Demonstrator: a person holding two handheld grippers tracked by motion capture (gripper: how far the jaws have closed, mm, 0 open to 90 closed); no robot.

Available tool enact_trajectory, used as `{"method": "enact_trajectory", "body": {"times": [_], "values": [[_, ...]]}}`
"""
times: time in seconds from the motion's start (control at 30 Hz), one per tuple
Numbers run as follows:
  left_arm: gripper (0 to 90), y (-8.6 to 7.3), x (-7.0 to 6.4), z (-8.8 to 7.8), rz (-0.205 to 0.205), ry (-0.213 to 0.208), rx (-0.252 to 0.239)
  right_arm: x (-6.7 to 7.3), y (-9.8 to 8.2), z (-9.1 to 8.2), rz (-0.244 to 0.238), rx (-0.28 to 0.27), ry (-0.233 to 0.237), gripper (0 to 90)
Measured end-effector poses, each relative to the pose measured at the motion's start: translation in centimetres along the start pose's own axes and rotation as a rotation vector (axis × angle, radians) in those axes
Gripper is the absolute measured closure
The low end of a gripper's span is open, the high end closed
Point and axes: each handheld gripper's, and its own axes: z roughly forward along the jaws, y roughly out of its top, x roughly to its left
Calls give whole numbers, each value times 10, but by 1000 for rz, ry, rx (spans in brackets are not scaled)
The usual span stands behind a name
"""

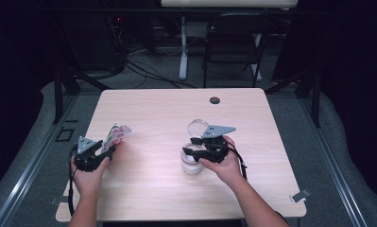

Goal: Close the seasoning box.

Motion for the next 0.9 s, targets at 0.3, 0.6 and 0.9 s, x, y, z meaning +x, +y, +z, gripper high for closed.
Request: {"method": "enact_trajectory", "body": {"times": [0.3, 0.6, 0.9], "values": [[430, 1, -1, -1, -2, -3, -4, 0, 0, 0, -1, 1, -1, 488], [430, 6, -8, -7, 8, -31, -31, 0, 0, 0, 2, -3, -4, 487], [430, 14, -28, -19, 99, -58, -60, 0, 0, -1, 5, -15, -6, 487]]}}
